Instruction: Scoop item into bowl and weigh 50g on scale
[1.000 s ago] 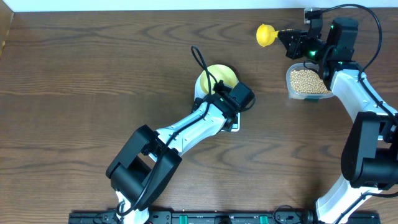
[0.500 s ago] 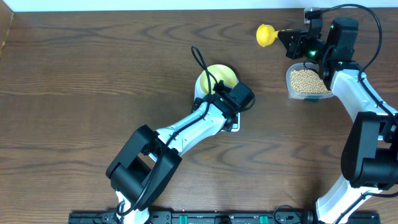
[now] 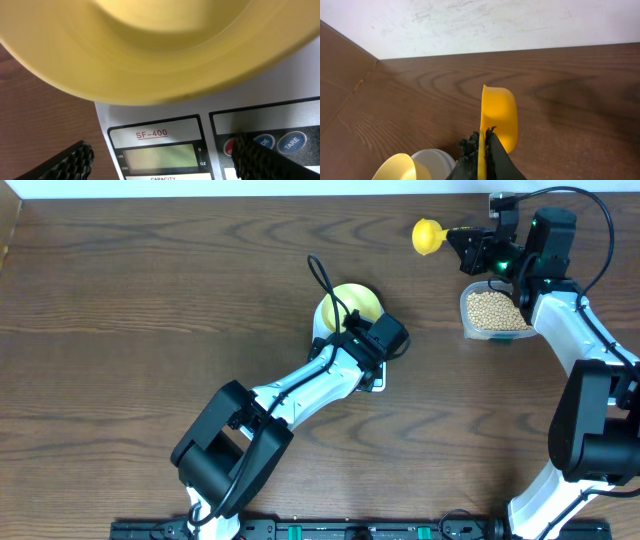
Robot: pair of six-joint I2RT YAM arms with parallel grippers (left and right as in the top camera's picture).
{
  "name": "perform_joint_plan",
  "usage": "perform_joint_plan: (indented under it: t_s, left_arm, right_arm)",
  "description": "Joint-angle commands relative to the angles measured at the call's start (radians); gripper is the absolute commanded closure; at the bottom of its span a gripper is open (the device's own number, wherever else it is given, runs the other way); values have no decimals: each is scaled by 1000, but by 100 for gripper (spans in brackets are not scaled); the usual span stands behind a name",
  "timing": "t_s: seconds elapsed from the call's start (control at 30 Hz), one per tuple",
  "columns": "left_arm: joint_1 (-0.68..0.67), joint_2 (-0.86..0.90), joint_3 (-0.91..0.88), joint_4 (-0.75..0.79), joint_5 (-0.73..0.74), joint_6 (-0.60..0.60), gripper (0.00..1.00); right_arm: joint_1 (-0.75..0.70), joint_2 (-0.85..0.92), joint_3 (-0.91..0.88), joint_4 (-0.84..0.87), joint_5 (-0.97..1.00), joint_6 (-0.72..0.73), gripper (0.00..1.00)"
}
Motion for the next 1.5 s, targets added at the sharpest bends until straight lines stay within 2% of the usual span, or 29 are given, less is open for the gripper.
perform_joint_plan:
  t_s: [0.0,0.6,1.27,1.37,1.47]
  left_arm:
    - [4,49,-13,1,-6,14,9]
    - [3,52,-11,-2,-6,31,9]
    - [2,-239,6,-81,-3,51,9]
    - [18,-315,6,-112,71,55,9]
    - [55,-368,6,-132,174,135,9]
  right_arm:
    - [-4,-4,18,-1,1,-18,99]
    - [-4,-4,18,-1,1,-18,99]
    - [-4,-4,18,-1,1,-18,99]
    - [-4,-4,18,-1,1,-18,99]
    - [-4,-4,18,0,2,-21,99]
